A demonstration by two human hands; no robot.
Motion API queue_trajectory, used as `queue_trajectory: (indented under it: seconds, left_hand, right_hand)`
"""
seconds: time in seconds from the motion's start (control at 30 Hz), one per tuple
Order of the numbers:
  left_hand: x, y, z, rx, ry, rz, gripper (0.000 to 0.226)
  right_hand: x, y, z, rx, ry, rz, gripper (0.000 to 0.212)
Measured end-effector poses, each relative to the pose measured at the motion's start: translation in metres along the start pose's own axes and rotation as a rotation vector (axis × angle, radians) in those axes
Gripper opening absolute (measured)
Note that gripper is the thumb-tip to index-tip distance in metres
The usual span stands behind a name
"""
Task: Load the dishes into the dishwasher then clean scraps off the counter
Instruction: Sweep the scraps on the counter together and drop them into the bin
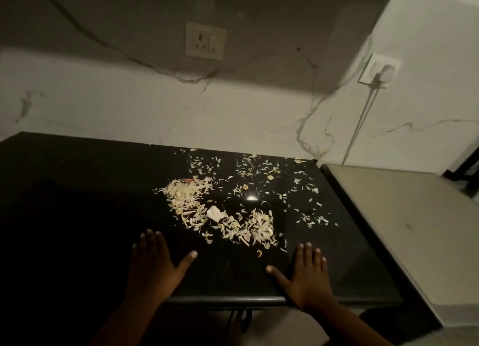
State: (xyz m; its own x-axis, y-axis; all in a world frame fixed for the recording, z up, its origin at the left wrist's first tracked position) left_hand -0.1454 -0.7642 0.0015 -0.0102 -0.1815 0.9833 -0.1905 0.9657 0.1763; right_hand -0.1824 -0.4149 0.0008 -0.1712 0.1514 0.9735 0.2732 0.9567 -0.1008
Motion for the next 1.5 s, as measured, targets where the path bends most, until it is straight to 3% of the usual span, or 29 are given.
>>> queue_trajectory:
  seconds: [0.2, 0.37, 0.53, 0.67, 0.77, 0.97, 1.23, 1.37, 1.43, 1.5]
  left_hand:
    - [0.003, -0.002, 0.003, -0.006, 0.006, 0.009, 0.111]
    - [-0.002, -0.007, 0.009, 0.049, -0.038, 0.021, 0.108]
    - [-0.012, -0.012, 0.017, 0.096, -0.080, 0.036, 0.108]
    - [-0.013, -0.016, 0.015, 0.149, -0.101, 0.030, 0.115]
    - [-0.016, 0.003, 0.004, 0.265, -0.085, 0.006, 0.122]
    - [-0.016, 0.064, -0.014, 0.359, 0.012, -0.010, 0.132]
    - [-0.021, 0.089, -0.024, 0.443, 0.017, -0.015, 0.132]
    - [-0.019, 0.087, -0.019, 0.474, -0.018, 0.000, 0.130]
    - [-0.019, 0.085, -0.017, 0.480, -0.030, -0.002, 0.130]
    - [-0.021, 0.084, -0.016, 0.480, -0.030, -0.002, 0.129]
  right_hand:
    - [-0.001, -0.059, 0.006, 0.097, 0.006, -0.008, 0.123]
    - [0.004, -0.081, 0.007, 0.367, -0.064, 0.006, 0.111]
    - [0.061, 0.000, 0.060, 0.298, 0.076, 0.225, 0.119]
    - [0.081, 0.083, 0.138, 0.164, 0.097, 0.066, 0.137]
    - [0.070, 0.101, 0.177, 0.154, 0.036, -0.016, 0.142]
    - [0.047, 0.027, 0.162, 0.478, -0.015, -0.024, 0.115]
    - [0.023, -0.071, 0.095, 0.946, -0.272, 0.012, 0.119]
    - [0.076, -0.045, 0.201, 0.762, -0.135, 0.155, 0.116]
    - [0.100, -0.021, 0.265, 0.641, -0.006, 0.130, 0.119]
    - [0.106, -0.006, 0.309, 0.584, 0.018, 0.051, 0.129]
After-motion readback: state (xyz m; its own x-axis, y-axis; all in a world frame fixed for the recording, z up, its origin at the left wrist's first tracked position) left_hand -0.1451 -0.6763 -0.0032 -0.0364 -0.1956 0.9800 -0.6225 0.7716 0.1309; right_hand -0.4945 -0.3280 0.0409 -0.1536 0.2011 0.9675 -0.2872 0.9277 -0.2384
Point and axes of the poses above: each hand's wrist, its own z-axis towards the middle knuckle, its own x-axis out of the back of the hand, y = z × x, the point moved 10 cm from there along z, towards the middle knuckle, and after that the axes turned 13 degrees about -x, right-handed, at the moved point
